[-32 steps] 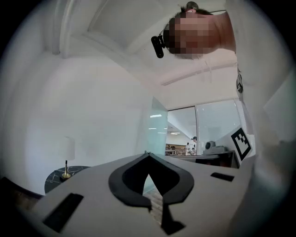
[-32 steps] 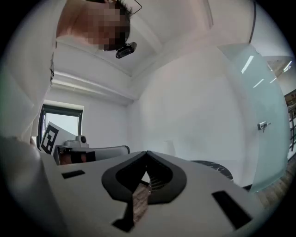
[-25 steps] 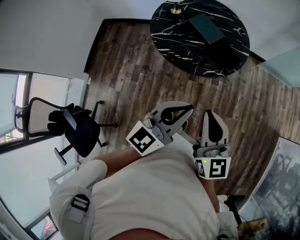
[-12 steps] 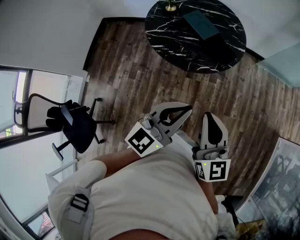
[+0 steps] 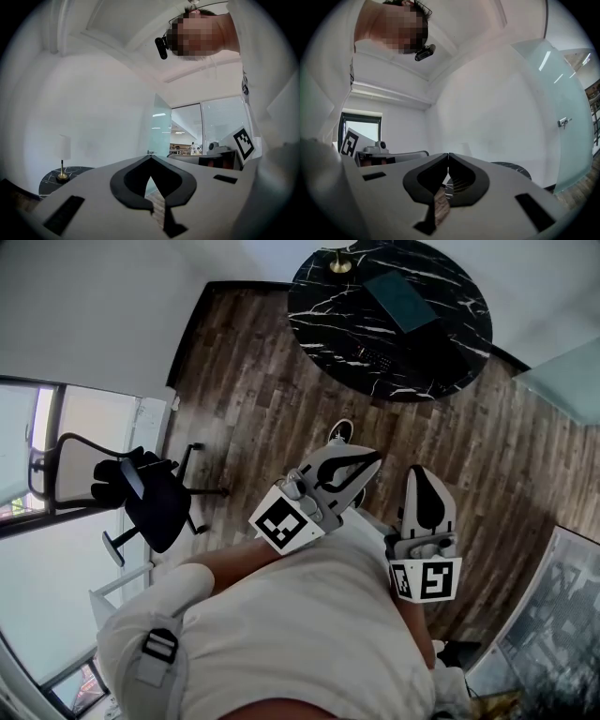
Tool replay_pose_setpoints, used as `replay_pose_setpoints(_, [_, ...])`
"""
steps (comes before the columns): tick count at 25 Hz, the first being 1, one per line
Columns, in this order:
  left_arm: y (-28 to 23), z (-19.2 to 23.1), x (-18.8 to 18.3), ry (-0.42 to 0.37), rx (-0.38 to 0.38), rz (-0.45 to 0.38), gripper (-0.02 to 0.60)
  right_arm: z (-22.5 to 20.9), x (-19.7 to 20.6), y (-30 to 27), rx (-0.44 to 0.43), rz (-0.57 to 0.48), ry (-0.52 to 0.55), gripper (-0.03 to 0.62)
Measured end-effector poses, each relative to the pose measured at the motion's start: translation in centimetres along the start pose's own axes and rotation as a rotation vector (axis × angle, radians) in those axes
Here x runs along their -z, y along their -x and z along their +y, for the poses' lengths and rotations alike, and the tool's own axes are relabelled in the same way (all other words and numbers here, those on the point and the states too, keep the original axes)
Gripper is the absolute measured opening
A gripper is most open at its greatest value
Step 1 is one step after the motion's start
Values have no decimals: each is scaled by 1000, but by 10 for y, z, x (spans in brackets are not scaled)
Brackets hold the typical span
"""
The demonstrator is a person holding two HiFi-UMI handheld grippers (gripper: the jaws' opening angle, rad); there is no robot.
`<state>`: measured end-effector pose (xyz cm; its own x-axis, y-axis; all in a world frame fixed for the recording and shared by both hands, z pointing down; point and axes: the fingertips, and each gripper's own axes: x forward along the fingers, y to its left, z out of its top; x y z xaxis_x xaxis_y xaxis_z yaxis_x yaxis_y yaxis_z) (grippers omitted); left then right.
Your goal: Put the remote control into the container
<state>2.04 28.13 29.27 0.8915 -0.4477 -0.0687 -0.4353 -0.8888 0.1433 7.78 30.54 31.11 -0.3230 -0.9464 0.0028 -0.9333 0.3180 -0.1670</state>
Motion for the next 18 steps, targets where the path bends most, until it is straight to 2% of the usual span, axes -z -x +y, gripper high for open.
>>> replay_pose_setpoints(7, [-30,67,-14,-1,-17,-40,2,-19,-8,-69,-10,10,48,9])
replay_pose_setpoints(18, [-70,196,-35,17,10,-35,2,-42,-16,-201,28,34,61,9])
